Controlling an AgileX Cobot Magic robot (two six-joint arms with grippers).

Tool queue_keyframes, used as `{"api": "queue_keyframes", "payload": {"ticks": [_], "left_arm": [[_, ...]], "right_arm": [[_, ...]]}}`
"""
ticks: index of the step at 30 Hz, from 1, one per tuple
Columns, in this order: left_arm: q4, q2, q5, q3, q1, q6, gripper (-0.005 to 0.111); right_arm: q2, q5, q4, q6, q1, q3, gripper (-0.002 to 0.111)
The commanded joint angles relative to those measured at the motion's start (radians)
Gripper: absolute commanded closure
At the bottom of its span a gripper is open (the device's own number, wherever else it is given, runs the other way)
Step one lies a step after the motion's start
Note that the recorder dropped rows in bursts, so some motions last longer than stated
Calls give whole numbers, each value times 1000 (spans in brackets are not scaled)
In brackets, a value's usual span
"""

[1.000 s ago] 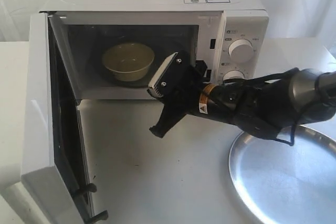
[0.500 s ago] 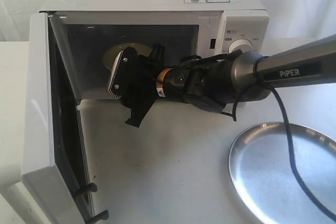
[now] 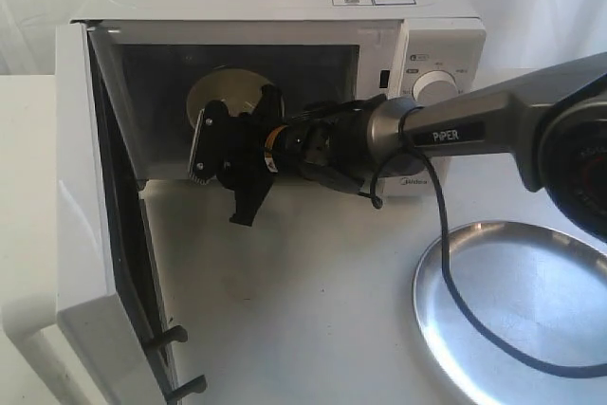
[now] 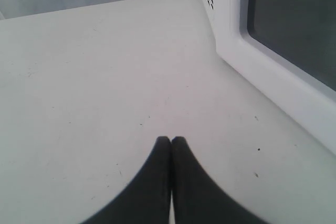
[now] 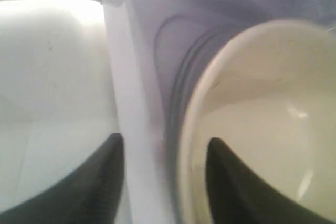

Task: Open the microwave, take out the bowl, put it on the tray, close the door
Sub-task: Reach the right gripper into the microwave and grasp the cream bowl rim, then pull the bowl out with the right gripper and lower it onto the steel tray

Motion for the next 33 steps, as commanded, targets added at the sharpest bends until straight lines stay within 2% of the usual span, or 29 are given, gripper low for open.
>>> {"api": "queue_keyframes", "payload": {"ticks": [1, 3, 14, 21, 33], "left_arm": [[-4, -2, -2, -1, -1, -6, 107], [-4, -2, -2, -1, -1, -6, 107], [-4, -2, -2, -1, -1, -6, 107], [-4, -2, -2, -1, -1, -6, 107], [-4, -2, -2, -1, -1, -6, 107]], "right_arm": [[3, -9, 9, 18, 0, -9, 92], [1, -25, 9, 59, 0, -9, 108], [-145, -38, 11, 158, 33, 71, 108], [-374, -3, 11, 418, 58, 283, 108], [-672, 93, 23, 458, 58, 645, 108]]}}
